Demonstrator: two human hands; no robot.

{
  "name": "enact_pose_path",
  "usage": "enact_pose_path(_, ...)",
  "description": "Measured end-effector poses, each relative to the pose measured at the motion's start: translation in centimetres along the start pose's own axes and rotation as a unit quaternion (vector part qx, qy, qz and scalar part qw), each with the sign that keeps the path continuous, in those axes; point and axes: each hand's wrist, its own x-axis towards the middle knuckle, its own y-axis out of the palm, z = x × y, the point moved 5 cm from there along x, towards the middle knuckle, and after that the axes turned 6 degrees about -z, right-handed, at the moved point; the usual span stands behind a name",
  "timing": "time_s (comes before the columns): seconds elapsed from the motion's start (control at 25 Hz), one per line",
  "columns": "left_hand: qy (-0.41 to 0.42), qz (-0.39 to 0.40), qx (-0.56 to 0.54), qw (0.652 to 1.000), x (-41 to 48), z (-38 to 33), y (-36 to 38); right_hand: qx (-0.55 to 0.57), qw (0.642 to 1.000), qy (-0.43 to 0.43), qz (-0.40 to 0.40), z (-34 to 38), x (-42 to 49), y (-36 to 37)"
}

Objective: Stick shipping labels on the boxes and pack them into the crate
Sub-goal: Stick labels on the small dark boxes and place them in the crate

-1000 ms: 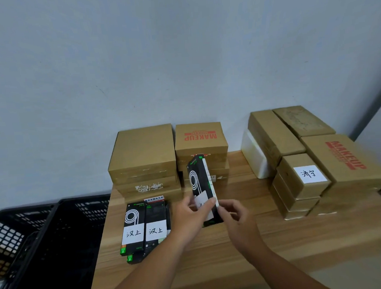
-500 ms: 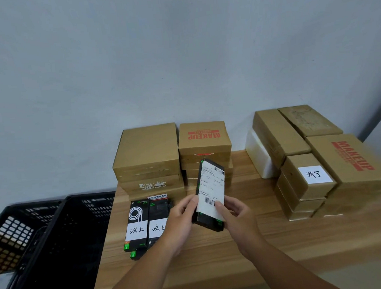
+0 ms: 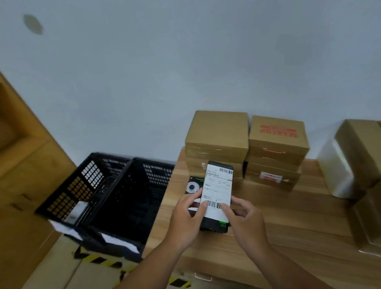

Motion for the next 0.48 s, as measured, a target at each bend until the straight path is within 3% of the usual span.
enact_pose_path(0.24,-0.008,-0.067,0.048,0.997,-0.2,5.6,-12.2,-0.034,0.996,-0.026,0.082,0.8,-3.3,12.7)
enact_pose_path(0.48,-0.033,-0.082,0.091,0.992,0.8,13.6,-29.5,-0.059,0.989,-0.009,0.132,1.1,-9.1,31.2)
